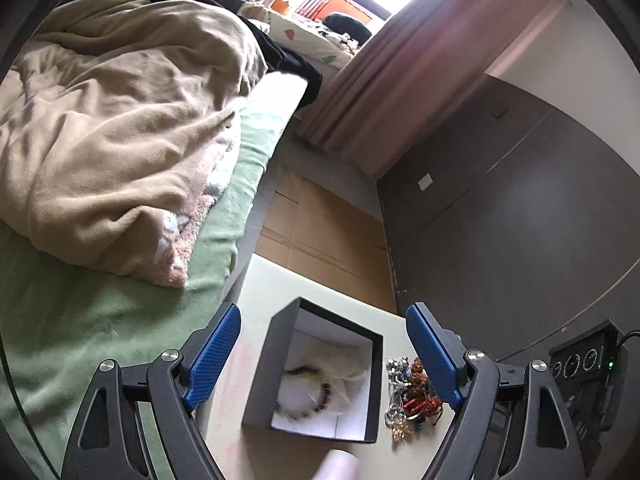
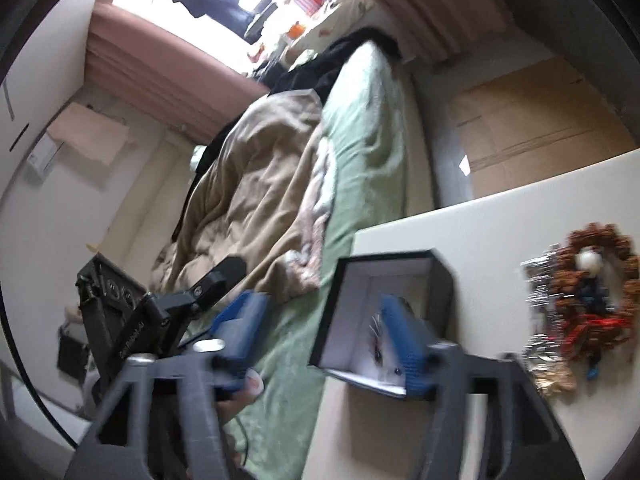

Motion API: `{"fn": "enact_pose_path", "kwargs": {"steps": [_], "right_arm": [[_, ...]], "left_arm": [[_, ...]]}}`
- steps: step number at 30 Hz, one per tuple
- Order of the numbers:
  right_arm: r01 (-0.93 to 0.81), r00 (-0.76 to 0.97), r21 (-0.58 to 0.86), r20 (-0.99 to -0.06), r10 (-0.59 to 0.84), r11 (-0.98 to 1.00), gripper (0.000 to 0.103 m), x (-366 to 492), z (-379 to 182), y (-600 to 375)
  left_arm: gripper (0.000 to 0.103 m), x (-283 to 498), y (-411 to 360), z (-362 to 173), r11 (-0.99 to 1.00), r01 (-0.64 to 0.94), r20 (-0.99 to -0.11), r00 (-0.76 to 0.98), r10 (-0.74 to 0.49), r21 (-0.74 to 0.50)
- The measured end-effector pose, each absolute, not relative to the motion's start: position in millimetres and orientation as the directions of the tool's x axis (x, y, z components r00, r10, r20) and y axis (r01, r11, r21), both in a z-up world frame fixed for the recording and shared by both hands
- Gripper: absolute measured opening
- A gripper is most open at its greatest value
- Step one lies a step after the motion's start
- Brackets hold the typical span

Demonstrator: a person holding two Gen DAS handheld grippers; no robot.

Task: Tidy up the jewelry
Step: 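Drop the pouch into the black box with the left gripper while the right releases the black bracelet there, then move the left gripper to the silver chain pendant and close on it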

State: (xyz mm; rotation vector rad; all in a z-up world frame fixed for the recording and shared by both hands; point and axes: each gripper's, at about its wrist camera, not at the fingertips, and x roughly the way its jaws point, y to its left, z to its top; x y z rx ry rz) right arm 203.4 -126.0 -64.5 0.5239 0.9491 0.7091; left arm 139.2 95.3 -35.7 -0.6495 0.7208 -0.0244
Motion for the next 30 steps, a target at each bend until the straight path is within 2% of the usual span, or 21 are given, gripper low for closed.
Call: {"fn": "enact_pose_path", "kwargs": {"steps": [13,19,21,24,25,29,30], "right_arm": [[-0.146,0.526,0.618,-0.613,0.590,0.772,0.077,178.4,-61.6,-223.3],[-0.115,0.537,0.622,-0.617,0.575,0.775,0.077,175.0,-60.4,-244.8],[-0.102,0.535,0.622,-0.624,0.570,0.776,0.077,173.8,-62.4,-250.6],[-0.091,0.526,0.607,-0.644,0.556,0.790,0.077,173.3,-65.2,-257.6],[-0.089,0.525,0.597,-0.652,0.547,0.797,0.077,172.8,-65.9,-260.3],[-0.070,0.518,0.585,-0.671,0.530,0.808,0.077,173.5,-71.1,-273.6],[-0.062,0.515,0.583,-0.677,0.526,0.810,0.077,174.3,-73.3,-276.9]], "left_arm": [[0.085,126.2,36.2,-27.4,0.866,-0.054,-0.588,0.754,-0.291,-0.497],[0.084,126.0,-0.3,-24.7,0.912,-0.008,-0.643,0.711,-0.283,-0.410],[0.078,128.6,-10.3,-24.0,0.917,0.005,-0.655,0.698,-0.288,-0.398],[0.074,137.7,-25.9,-24.7,0.925,0.019,-0.678,0.674,-0.293,-0.381],[0.068,143.4,-32.9,-25.6,0.934,0.023,-0.695,0.661,-0.282,-0.358],[0.055,170.7,-52.5,-37.3,0.948,0.019,-0.766,0.584,-0.268,-0.317],[0.048,175.0,-54.8,-39.9,0.951,0.015,-0.778,0.571,-0.262,-0.309]]}}
